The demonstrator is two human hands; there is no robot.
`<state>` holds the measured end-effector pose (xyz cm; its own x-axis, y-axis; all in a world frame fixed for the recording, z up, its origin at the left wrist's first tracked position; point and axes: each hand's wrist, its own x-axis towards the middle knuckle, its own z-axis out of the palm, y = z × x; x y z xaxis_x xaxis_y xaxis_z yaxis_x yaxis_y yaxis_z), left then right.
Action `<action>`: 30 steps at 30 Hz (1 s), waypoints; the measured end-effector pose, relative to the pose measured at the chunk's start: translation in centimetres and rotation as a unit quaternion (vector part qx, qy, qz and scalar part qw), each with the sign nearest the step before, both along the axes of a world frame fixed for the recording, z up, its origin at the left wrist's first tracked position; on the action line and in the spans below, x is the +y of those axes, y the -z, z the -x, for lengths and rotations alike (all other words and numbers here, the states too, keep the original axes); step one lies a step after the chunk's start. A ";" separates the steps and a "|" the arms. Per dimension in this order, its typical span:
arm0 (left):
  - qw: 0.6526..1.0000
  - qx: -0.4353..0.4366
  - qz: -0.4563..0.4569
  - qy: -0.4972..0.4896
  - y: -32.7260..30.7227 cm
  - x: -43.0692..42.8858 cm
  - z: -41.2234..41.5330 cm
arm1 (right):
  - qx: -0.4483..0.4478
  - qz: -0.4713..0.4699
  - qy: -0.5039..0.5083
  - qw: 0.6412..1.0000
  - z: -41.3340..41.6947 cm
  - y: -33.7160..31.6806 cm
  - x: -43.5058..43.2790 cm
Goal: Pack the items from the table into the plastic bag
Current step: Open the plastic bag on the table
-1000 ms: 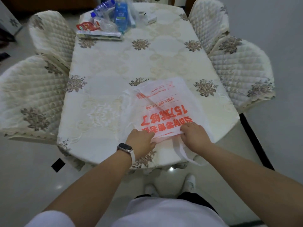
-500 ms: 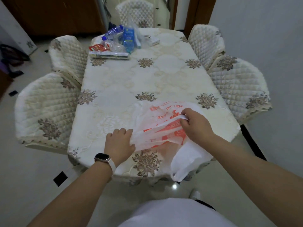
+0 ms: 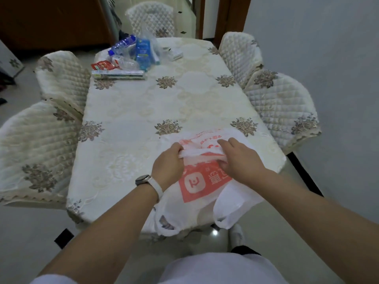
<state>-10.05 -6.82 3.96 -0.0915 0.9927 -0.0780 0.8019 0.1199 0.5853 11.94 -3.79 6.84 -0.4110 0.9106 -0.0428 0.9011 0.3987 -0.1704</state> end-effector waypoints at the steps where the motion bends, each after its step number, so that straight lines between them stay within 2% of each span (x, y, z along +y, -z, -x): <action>1: 1.000 -0.019 -0.006 -0.014 -0.4 0.4 -0.1 | -0.006 -0.003 0.007 1.000 -0.6 0.4 0.5; 4: 0.996 -0.066 -0.047 -0.047 -1.6 1.3 -0.7 | -0.008 -0.029 0.017 0.999 -1.8 1.2 2.1; 7: 0.992 -0.082 -0.075 -0.053 -2.9 2.1 -0.9 | 0.074 -0.051 0.004 0.996 -2.7 1.5 4.0; 9: 0.998 0.018 -0.053 0.000 -3.9 2.6 -0.7 | 0.139 -0.037 0.003 0.990 -3.2 1.1 5.4; 11: 0.987 0.156 -0.016 0.046 -4.0 3.6 -0.3 | 0.193 0.007 0.037 0.980 -3.6 0.3 6.6; 13: 0.975 0.216 -0.007 0.046 -3.9 4.5 -0.4 | 0.191 0.060 0.043 0.979 -4.0 -0.3 7.7; 15: 0.981 0.192 -0.027 0.012 -3.8 5.5 -0.5 | 0.183 0.065 0.030 0.981 -4.3 -0.9 8.8; 19: 0.993 0.058 -0.037 -0.095 -4.2 6.9 -0.8 | 0.217 0.077 0.035 0.973 -5.5 -1.2 11.8; 22: 0.985 -0.035 -0.015 -0.166 -4.9 7.8 -1.6 | 0.174 0.085 -0.032 0.981 -6.7 -1.2 14.0; 27: 0.975 -0.022 -0.024 -0.219 -6.0 8.4 -2.5 | 0.053 0.065 -0.092 0.992 -9.0 0.8 17.8; 30: 0.971 0.010 -0.008 -0.240 -5.8 7.8 -2.2 | 0.067 0.086 -0.069 0.992 -10.0 1.6 19.6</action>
<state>-7.83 0.93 9.76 -0.5450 0.8365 -0.0569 0.6668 0.4736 0.5754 21.96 15.82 5.22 -0.5429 0.8297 -0.1302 0.8054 0.4704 -0.3607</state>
